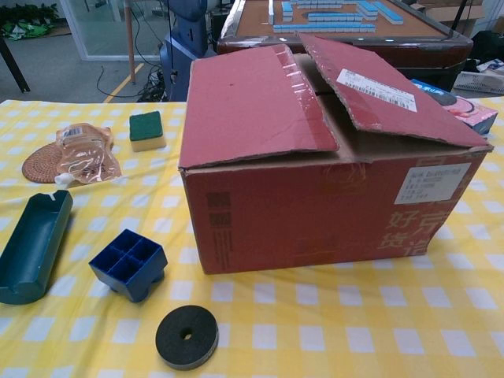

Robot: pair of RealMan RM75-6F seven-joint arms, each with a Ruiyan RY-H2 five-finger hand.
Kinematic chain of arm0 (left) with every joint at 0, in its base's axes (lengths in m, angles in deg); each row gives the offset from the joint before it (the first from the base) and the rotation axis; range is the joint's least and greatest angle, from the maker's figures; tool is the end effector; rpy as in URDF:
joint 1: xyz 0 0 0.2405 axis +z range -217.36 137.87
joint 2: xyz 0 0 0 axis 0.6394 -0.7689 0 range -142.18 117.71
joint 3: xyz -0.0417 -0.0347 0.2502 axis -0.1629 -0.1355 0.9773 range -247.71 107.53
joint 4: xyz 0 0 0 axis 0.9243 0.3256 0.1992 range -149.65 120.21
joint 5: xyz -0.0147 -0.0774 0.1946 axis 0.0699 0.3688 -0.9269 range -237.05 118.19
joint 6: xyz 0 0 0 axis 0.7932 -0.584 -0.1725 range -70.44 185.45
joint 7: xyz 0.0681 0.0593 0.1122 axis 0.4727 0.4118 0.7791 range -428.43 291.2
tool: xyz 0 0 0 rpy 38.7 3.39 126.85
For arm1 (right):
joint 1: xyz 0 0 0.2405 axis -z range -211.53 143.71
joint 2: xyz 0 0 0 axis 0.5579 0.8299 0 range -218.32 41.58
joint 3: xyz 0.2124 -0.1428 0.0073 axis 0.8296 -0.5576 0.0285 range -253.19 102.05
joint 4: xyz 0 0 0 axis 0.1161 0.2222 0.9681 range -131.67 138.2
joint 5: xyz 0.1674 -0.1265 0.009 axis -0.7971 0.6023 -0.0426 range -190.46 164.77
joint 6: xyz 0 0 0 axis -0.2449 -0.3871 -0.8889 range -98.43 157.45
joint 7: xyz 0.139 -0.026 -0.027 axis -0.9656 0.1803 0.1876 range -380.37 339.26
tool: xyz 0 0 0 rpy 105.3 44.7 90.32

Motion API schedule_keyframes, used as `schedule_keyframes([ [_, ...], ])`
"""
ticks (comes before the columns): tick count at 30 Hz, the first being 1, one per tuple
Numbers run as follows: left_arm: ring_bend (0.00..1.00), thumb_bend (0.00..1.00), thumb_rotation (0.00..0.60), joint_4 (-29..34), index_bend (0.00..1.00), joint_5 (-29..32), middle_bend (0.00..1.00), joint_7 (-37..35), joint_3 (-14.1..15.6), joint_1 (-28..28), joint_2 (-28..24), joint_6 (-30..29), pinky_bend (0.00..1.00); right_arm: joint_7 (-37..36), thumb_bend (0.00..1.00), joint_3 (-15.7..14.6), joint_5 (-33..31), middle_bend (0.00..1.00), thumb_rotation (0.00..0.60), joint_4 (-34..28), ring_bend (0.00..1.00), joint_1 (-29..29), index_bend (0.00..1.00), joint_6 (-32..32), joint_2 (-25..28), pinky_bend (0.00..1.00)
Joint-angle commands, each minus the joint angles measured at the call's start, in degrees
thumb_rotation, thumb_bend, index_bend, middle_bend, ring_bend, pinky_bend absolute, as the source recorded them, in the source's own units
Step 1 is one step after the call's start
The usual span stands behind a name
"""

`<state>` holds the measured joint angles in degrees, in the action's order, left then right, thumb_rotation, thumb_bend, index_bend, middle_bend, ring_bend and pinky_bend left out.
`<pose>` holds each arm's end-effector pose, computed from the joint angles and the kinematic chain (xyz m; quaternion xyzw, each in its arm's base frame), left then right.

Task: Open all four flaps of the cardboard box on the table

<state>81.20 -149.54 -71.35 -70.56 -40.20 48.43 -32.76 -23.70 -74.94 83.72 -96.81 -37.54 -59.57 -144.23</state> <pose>-0.3044 0.1482 0.1749 -0.5816 -0.3954 -0.4088 0.5817 -0.2728 -0.1628 0.1849 0.6296 -0.3602 0.4368 0.5322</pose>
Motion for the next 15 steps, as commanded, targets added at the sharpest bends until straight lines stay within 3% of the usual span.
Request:
schedule_keyframes([
  [1, 0.26, 0.33, 0.600, 0.0, 0.46, 0.2, 0.40, 0.0, 0.1, -0.1, -0.1, 0.4, 0.12, 0.2, 0.45, -0.1, 0.1, 0.25, 0.600, -0.2, 0.26, -0.1, 0.23, 0.2, 0.1, 0.36],
  [8, 0.26, 0.33, 0.600, 0.0, 0.46, 0.1, 0.40, -0.3, 0.1, -0.1, -0.1, 0.4, 0.12, 0.7, 0.45, -0.1, 0.8, 0.25, 0.600, -0.7, 0.26, -0.4, 0.23, 0.3, 0.1, 0.36],
  [15, 0.26, 0.33, 0.600, 0.2, 0.46, 0.0, 0.40, -0.1, 0.1, -0.5, 0.0, 0.8, 0.12, 3.3, 0.43, 0.7, 3.1, 0.23, 0.600, -2.5, 0.23, -3.0, 0.21, 2.5, 0.3, 0.29],
])
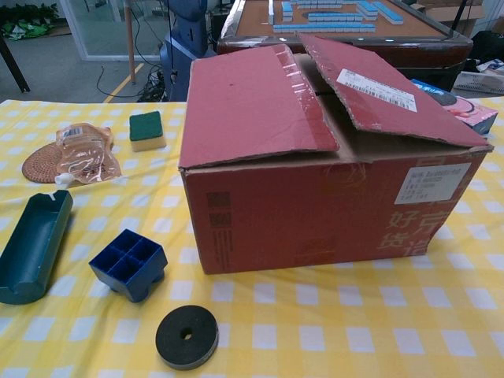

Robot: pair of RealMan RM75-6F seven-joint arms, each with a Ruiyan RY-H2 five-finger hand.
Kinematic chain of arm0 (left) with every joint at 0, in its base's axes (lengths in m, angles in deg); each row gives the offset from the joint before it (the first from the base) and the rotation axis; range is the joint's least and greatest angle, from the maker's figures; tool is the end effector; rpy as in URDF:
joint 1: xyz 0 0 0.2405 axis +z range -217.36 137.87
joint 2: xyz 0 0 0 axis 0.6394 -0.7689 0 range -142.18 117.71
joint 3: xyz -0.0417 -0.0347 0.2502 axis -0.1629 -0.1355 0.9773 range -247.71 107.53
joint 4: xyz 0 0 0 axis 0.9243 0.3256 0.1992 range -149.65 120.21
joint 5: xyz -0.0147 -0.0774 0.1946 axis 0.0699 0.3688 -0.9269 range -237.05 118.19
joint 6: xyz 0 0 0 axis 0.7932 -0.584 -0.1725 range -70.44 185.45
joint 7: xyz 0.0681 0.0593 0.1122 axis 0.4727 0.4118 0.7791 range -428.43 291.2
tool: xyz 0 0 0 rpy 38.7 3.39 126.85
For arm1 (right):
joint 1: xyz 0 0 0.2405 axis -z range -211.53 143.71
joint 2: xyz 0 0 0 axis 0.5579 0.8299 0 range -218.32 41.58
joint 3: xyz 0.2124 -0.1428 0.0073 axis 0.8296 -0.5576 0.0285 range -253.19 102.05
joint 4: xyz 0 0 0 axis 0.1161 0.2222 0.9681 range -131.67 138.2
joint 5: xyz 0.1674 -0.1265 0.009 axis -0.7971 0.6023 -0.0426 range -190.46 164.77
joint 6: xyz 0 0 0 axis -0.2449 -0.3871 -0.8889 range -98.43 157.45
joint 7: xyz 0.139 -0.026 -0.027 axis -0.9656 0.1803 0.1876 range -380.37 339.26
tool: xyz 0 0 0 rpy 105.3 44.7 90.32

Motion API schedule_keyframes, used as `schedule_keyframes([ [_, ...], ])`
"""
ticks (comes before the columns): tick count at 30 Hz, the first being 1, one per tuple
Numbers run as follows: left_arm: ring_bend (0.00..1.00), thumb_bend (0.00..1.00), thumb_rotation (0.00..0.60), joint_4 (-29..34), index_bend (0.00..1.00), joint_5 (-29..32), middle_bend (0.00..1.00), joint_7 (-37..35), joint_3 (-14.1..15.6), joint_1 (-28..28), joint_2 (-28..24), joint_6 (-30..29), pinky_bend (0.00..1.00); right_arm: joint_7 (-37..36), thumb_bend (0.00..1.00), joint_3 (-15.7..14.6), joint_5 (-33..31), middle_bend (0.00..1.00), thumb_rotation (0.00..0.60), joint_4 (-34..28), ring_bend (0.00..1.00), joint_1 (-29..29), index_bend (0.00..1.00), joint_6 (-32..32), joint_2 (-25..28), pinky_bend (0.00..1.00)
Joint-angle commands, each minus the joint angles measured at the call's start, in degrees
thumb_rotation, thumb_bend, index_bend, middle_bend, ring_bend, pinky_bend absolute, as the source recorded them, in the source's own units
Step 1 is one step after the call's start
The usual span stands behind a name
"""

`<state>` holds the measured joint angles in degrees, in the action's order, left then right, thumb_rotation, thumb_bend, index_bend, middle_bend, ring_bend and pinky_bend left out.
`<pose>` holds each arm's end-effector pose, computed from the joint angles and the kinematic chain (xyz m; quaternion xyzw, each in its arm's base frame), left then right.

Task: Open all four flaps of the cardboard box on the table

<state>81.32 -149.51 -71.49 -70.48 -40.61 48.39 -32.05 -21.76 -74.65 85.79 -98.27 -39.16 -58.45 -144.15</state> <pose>-0.3039 0.1501 0.1731 -0.5847 -0.3987 -0.4077 0.5771 -0.2590 -0.1699 0.1795 0.6491 -0.3426 0.4436 0.5143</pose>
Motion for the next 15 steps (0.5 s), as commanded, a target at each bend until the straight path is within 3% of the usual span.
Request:
schedule_keyframes([
  [1, 0.26, 0.33, 0.600, 0.1, 0.46, 0.0, 0.40, 0.1, 0.0, -0.1, 0.0, 0.0, 0.12, 2.1, 0.42, 0.7, 1.6, 0.22, 0.600, -1.4, 0.22, -2.0, 0.21, 1.9, 0.2, 0.28],
  [4, 0.26, 0.33, 0.600, 0.2, 0.46, -0.1, 0.40, 0.0, 0.0, -0.1, 0.0, 0.1, 0.12, 5.1, 0.35, 1.6, 2.5, 0.19, 0.600, -3.4, 0.17, -4.4, 0.17, 4.5, 0.0, 0.22],
  [8, 0.26, 0.33, 0.600, 0.2, 0.46, 0.2, 0.40, -0.1, 0.1, 0.0, 0.0, 0.2, 0.12, 9.7, 0.25, 2.7, 1.0, 0.07, 0.600, -7.1, 0.05, -7.8, 0.08, 10.3, -0.7, 0.12],
  [11, 0.26, 0.33, 0.600, 0.1, 0.46, 0.4, 0.40, -0.1, 0.0, 0.0, 0.0, 0.2, 0.11, 12.9, 0.24, 3.6, -1.4, 0.00, 0.600, -10.4, 0.00, -10.7, 0.02, 15.5, -1.8, 0.06],
  [15, 0.26, 0.33, 0.600, -0.3, 0.46, 0.7, 0.40, -0.5, 0.0, 0.1, 0.1, 0.3, 0.11, 15.5, 0.24, 5.1, -4.0, 0.00, 0.600, -12.1, 0.00, -13.9, 0.00, 19.5, -4.1, 0.03],
])
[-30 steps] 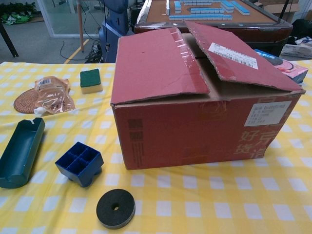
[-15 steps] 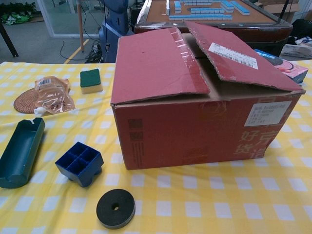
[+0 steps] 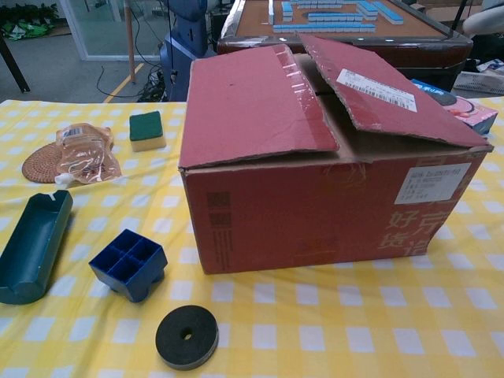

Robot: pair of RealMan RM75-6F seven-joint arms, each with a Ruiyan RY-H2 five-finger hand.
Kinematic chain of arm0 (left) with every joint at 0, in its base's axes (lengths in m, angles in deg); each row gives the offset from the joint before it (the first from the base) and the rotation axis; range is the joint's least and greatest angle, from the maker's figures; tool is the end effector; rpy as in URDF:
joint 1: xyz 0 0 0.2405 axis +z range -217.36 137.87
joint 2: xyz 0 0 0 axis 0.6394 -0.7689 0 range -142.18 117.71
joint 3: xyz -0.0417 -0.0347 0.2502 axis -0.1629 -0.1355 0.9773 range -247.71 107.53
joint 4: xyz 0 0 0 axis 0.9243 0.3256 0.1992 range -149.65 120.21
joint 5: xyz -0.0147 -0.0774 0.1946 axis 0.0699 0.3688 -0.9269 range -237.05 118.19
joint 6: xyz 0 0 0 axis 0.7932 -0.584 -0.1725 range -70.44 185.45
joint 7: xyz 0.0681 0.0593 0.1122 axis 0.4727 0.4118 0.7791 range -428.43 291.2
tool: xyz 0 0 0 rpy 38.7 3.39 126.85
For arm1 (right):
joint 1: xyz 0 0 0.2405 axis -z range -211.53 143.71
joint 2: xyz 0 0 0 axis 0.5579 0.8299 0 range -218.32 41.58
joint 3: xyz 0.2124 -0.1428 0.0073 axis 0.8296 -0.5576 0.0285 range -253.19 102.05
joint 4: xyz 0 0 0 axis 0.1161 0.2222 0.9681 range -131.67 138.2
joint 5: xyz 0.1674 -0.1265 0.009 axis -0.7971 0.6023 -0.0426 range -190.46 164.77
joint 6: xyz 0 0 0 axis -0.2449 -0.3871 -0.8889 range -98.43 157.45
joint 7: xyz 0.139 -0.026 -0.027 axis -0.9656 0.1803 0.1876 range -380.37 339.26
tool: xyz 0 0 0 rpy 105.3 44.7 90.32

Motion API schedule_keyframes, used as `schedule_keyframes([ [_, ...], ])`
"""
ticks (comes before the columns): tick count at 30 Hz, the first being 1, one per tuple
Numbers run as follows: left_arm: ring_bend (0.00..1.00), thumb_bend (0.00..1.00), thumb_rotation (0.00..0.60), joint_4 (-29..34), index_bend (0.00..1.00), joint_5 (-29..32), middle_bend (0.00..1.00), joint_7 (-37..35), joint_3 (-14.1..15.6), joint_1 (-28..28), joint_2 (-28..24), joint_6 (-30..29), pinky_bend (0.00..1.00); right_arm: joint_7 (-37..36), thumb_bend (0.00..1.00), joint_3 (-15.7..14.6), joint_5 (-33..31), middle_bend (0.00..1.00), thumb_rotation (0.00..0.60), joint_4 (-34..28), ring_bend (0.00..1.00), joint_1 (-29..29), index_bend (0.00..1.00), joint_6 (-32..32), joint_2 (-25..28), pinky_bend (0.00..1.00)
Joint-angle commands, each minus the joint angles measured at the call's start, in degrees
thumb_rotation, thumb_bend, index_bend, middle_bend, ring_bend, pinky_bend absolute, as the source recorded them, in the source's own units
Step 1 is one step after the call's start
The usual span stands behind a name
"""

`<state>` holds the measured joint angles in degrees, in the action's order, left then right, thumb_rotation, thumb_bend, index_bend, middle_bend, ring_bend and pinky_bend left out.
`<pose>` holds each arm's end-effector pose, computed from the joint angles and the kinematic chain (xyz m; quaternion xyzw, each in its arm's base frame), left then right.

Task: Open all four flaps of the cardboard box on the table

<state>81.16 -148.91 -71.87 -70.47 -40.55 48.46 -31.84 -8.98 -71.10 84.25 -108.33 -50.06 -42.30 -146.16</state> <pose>-0.3061 0.1497 0.1731 -0.5810 -0.4036 -0.4058 0.5787 -0.1888 -0.2142 0.1328 0.7349 -0.3044 0.4244 0.4326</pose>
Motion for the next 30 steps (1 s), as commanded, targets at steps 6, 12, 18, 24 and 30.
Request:
schedule_keyframes([
  [6, 0.26, 0.33, 0.600, -1.0, 0.46, 0.6, 0.40, -1.0, 0.0, 0.2, 0.1, 0.0, 0.11, 5.5, 0.24, 3.7, -6.2, 0.00, 0.600, -1.6, 0.00, -7.0, 0.00, 7.4, -6.3, 0.03],
  [12, 0.26, 0.33, 0.600, -1.9, 0.46, 0.8, 0.40, -1.9, 0.1, 0.4, 0.3, 0.1, 0.11, 7.1, 0.24, 4.9, -9.2, 0.00, 0.600, 0.1, 0.00, -9.5, 0.00, 8.6, -10.4, 0.03],
  [18, 0.26, 0.33, 0.600, -2.5, 0.46, 0.9, 0.40, -2.6, 0.1, 0.4, 0.4, 0.2, 0.11, 8.9, 0.24, 5.3, -11.7, 0.00, 0.600, 1.7, 0.00, -11.3, 0.00, 9.6, -12.9, 0.03],
  [24, 0.26, 0.33, 0.600, -3.0, 0.46, 1.0, 0.40, -3.1, 0.2, 0.5, 0.5, 0.4, 0.11, 9.1, 0.24, 5.9, -13.6, 0.00, 0.600, 3.9, 0.00, -12.8, 0.00, 9.7, -15.0, 0.03],
  [30, 0.26, 0.33, 0.600, -3.2, 0.46, 1.1, 0.40, -3.4, 0.1, 0.5, 0.7, 0.4, 0.11, 8.3, 0.24, 6.4, -14.3, 0.00, 0.600, 5.8, 0.00, -13.9, 0.00, 9.1, -16.8, 0.03],
])
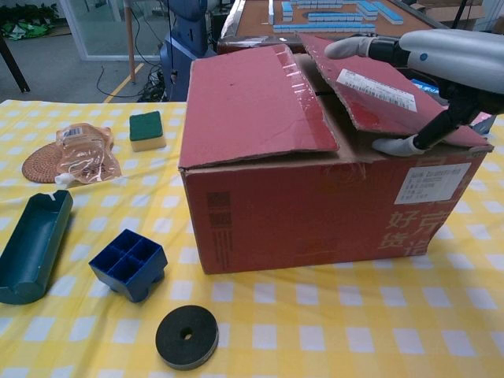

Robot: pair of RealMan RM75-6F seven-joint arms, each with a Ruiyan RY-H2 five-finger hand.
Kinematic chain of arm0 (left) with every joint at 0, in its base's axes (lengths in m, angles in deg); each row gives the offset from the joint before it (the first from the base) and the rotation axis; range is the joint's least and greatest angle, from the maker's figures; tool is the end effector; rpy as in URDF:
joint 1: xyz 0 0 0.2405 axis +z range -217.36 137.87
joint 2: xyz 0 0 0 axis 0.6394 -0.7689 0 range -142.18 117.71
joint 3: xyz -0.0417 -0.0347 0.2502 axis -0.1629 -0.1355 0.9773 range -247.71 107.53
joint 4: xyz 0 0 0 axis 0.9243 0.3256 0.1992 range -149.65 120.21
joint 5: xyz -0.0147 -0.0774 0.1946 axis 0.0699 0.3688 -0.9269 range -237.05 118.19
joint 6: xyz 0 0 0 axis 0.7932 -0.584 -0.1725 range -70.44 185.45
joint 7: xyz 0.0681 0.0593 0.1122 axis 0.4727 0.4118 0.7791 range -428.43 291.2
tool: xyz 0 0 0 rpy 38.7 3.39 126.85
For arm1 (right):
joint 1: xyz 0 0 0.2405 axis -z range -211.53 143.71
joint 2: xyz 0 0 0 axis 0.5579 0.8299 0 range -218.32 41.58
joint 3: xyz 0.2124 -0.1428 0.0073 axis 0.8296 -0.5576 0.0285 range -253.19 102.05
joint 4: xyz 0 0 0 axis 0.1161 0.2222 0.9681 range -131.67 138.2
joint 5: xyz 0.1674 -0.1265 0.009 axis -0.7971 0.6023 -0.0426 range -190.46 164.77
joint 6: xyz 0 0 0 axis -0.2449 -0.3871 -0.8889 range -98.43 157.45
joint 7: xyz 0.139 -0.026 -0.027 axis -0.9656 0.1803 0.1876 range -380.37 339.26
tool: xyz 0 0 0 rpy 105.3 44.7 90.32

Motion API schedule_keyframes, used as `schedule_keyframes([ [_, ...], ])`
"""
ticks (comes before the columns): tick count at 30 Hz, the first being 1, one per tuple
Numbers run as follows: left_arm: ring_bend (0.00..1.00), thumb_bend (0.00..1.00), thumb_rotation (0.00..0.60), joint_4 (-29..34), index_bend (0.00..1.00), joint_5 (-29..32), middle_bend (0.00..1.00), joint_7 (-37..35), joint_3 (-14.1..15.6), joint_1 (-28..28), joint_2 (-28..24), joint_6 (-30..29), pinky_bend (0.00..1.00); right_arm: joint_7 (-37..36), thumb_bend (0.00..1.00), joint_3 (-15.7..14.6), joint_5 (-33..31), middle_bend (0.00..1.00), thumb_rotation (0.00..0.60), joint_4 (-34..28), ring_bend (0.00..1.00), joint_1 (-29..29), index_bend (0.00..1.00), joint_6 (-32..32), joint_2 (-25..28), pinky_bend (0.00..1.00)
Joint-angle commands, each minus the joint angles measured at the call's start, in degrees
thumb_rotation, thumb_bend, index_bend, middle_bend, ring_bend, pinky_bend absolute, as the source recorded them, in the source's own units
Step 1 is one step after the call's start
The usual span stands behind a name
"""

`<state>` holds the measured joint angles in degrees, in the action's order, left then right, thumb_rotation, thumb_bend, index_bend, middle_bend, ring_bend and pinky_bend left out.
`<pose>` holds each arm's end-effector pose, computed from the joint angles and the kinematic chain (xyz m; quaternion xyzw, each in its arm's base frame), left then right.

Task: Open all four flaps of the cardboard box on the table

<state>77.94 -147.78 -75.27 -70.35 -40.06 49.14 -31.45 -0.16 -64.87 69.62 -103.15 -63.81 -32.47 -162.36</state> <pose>-0.3205 0.1467 0.1745 -0.5712 -0.4165 -0.4016 0.5822 -0.1326 -0.2770 0.0603 0.7461 -0.3105 0.4415 0.3898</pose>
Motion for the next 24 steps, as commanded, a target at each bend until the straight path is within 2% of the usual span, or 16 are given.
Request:
schedule_keyframes([
  [1, 0.26, 0.33, 0.600, -0.1, 0.46, 0.1, 0.40, 0.0, 0.0, 0.0, 0.0, 0.0, 0.11, -0.8, 0.25, 0.2, 0.6, 0.00, 0.600, 0.8, 0.00, -0.1, 0.00, -1.3, -0.7, 0.03],
  [12, 0.26, 0.33, 0.600, 0.1, 0.46, -0.2, 0.40, -0.1, -0.1, -0.3, -0.1, 0.4, 0.11, -3.3, 0.41, -0.1, 4.5, 0.00, 0.600, 0.5, 0.00, 2.8, 0.00, -9.6, 1.3, 0.03],
  [24, 0.26, 0.33, 0.600, 0.3, 0.46, -0.9, 0.40, -0.2, -0.1, -0.9, -0.2, 0.7, 0.11, -4.0, 0.41, -1.2, 6.8, 0.00, 0.600, -5.3, 0.00, 12.2, 0.00, -22.7, 11.4, 0.03],
])
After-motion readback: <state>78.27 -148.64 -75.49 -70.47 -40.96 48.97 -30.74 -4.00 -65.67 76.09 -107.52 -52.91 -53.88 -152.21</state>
